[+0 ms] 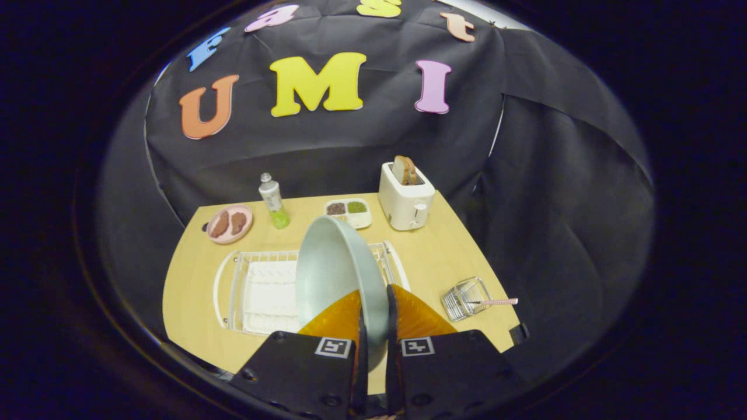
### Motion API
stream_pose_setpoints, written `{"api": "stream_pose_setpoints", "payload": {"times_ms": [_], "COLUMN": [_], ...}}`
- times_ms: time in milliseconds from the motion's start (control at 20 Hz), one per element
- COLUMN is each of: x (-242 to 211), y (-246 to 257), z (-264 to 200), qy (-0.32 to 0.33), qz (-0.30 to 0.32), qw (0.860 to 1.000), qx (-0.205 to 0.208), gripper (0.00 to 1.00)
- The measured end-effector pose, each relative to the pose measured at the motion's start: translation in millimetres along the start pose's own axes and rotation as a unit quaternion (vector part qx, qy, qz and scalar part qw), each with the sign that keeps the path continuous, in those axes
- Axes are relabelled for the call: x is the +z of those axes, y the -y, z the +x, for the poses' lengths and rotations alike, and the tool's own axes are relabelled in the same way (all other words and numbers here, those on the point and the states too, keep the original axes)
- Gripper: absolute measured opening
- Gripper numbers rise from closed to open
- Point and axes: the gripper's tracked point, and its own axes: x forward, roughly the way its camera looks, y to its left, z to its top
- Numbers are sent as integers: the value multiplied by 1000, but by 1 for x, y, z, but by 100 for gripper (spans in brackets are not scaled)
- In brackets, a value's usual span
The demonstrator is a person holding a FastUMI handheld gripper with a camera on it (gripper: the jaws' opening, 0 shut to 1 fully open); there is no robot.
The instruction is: Take the plate from the dish rack, then take the spoon from the basket and place it into the plate.
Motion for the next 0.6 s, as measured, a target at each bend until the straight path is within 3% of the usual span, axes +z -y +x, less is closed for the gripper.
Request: {"api": "stream_pose_setpoints", "payload": {"times_ms": [350,600], "x": [-104,-176], "y": [24,42], "z": [-19,17], "qy": [34,38], "qz": [21,43], "qw": [993,989], "qx": [109,133], "gripper": [17,17]}}
